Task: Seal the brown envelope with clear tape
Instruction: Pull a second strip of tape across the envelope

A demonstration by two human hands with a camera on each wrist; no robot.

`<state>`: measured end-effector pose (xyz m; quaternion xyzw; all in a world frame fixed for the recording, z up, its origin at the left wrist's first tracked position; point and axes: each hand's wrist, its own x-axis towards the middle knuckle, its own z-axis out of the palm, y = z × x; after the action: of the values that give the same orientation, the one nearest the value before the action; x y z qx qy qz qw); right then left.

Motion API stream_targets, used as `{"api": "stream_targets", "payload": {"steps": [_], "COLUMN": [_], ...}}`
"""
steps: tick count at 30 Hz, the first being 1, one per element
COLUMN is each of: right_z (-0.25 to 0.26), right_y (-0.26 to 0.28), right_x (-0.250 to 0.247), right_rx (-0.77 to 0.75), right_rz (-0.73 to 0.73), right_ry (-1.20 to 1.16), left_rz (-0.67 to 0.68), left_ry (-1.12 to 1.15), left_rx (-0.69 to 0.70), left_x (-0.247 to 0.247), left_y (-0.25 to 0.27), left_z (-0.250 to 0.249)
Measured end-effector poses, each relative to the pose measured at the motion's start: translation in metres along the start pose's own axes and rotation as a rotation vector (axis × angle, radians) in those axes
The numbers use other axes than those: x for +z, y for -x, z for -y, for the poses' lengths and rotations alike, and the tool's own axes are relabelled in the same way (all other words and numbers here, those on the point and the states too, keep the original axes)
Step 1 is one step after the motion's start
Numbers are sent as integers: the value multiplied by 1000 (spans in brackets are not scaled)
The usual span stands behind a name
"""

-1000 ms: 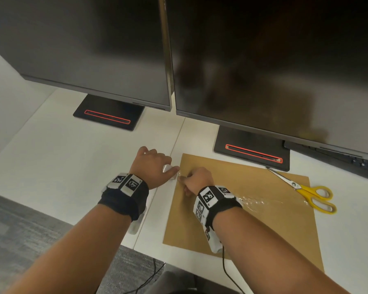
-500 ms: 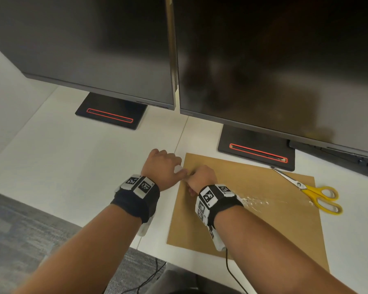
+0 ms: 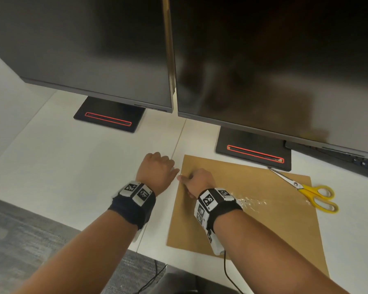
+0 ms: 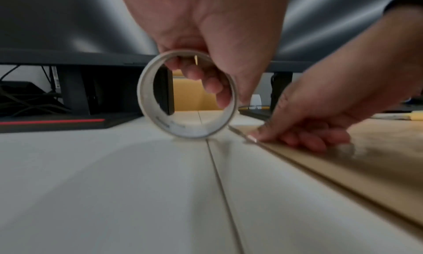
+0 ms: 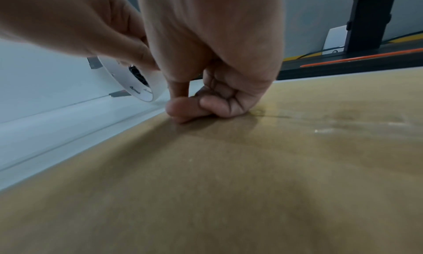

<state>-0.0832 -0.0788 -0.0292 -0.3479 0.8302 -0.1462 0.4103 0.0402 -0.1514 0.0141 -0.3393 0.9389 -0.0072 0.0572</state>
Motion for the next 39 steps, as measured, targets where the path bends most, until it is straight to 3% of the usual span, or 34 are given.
{"api": "stream_targets", "payload": {"steps": [3,10,13,17,20,22,26,32,39], "right_z": [-8,-30,-44,-74,-108,-132,-182,-226,-242], "right_y": [5,29,38,45,46,48,56,60,62], "right_x": [-6,-16,-24,-47,-73,-94,-130,-145,-144], "right_rx": [-56,-256,-301,-333,-288,-192,16,93,35], "right_rz": [80,127,26,-248,-451,-509,-437,-319,-518], "right_ry": [-98,-258,-163,24,180,249,398,497,553], "left_rz": [-42,150,66,158,222,280,360,373,378], "left_ry": [-8,-28,36,65,151,152,125,85,79], "left_rx": [-78,-171,-191,68,191,219,221,242,246], "left_x": [13,17,9,8,18,24,32,41,42], "left_y": [11,20,19,14,6,1,-9,-6,-4], "left_z": [-4,-8,-31,-87,-129,-153,-181,-185,-184]}}
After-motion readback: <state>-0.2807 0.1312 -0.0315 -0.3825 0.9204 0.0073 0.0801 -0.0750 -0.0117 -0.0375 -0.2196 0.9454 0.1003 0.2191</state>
